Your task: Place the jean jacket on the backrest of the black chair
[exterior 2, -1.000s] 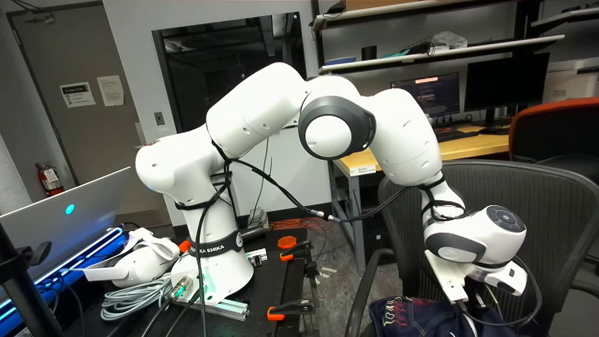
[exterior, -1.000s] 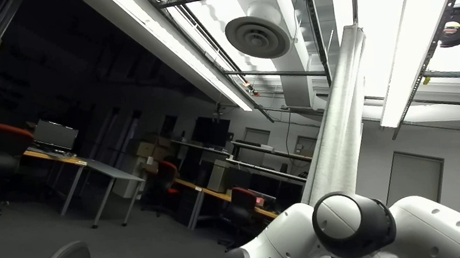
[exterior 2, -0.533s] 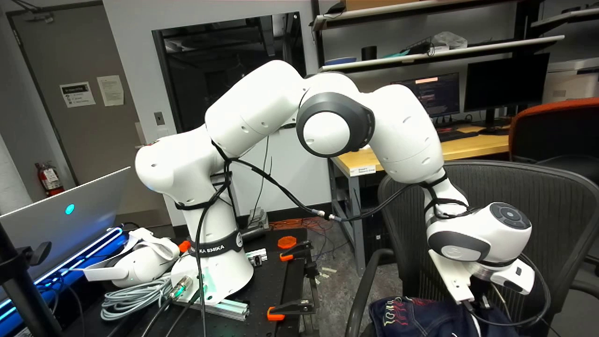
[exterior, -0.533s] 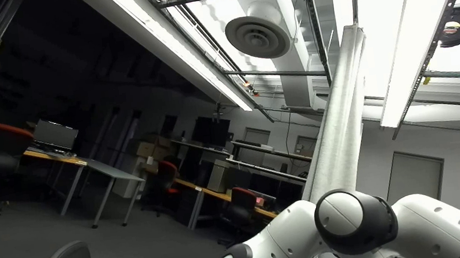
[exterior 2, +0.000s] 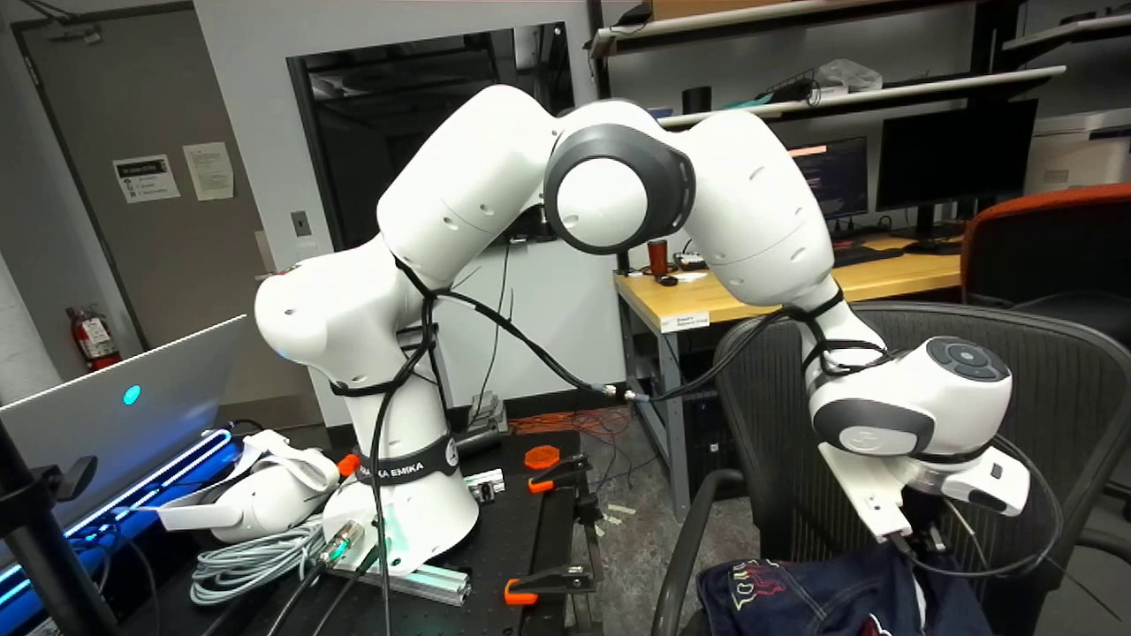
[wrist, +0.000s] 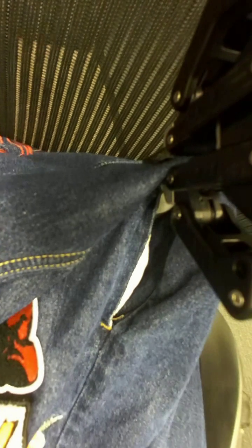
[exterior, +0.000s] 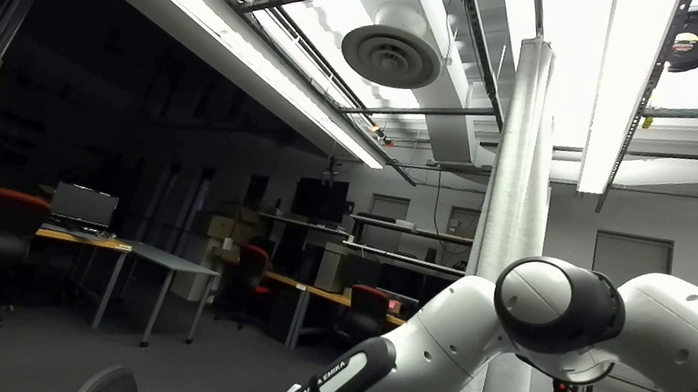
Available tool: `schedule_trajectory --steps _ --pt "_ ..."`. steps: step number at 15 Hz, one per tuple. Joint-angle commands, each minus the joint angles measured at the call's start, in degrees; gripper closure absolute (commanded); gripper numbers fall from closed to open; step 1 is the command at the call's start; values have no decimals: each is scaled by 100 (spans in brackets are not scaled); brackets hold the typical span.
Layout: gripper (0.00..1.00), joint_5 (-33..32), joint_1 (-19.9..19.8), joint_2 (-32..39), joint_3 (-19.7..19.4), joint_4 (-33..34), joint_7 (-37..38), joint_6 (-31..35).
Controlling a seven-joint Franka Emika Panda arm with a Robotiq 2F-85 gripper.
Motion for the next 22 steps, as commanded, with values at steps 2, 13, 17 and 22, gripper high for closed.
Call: schedule_trajectory --steps 2,13,17,22 --pt "98 238 77 -936 119 -517 180 104" --pt "98 966 709 -2462 238 -425 955 81" --pt "98 937 1169 -2744 120 -53 1372 -132" --pt "98 774 1889 -2658 -20 800 1808 -543"
